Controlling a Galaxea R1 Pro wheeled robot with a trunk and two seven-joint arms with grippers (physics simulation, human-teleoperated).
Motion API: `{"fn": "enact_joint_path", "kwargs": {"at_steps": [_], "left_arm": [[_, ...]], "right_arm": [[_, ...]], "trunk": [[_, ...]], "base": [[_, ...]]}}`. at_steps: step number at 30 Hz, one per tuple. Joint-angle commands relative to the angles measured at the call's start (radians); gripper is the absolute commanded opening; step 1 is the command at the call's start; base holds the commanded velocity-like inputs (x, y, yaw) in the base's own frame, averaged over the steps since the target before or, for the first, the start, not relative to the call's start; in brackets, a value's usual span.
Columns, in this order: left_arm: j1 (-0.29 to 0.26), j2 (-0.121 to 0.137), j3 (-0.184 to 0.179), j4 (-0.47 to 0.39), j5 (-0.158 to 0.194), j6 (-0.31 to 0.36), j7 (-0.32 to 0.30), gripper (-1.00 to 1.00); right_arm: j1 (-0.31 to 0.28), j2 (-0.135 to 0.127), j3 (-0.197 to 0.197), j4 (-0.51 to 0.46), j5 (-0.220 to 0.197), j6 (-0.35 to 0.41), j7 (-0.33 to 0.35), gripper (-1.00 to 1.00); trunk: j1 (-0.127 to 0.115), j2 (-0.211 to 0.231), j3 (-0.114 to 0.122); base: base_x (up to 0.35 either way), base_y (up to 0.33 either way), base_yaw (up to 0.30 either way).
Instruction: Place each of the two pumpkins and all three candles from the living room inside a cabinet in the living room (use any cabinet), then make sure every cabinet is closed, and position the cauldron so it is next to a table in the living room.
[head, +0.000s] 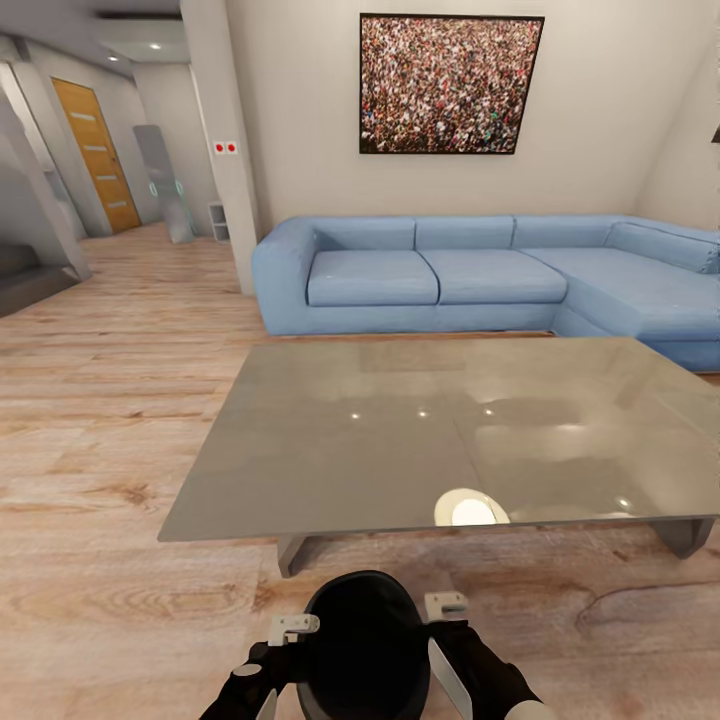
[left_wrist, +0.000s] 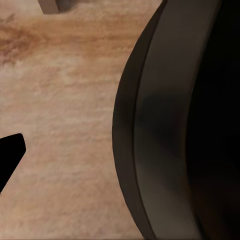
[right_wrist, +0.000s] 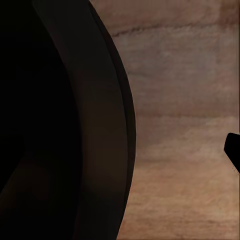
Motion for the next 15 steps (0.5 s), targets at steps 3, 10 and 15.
{"fn": "enact_joint_path", "kwargs": {"at_steps": [3, 10, 15], "left_arm": [[0.0, 0.001, -0.006, -0.002, 0.009, 0.005, 0.008, 1.0], [0.0, 0.001, -0.006, -0.002, 0.009, 0.005, 0.008, 1.0], [0.0, 0.001, -0.006, -0.002, 0.01, 0.006, 0.008, 1.0]], "right_arm": [[0.0, -0.001, 0.007, -0.001, -0.011, 0.005, -0.009, 1.0], [0.0, -0.001, 0.006, 0.0, -0.011, 0.008, -0.009, 1.0], [0.0, -0.001, 0.006, 0.0, -0.012, 0.019, -0.011, 1.0]], "trunk": [[-0.002, 0.0, 0.011], [-0.005, 0.002, 0.038], [-0.006, 0.003, 0.05]], "base": [[0.0, 0.0, 0.0], [0.0, 0.0, 0.0], [0.0, 0.0, 0.0]]}}
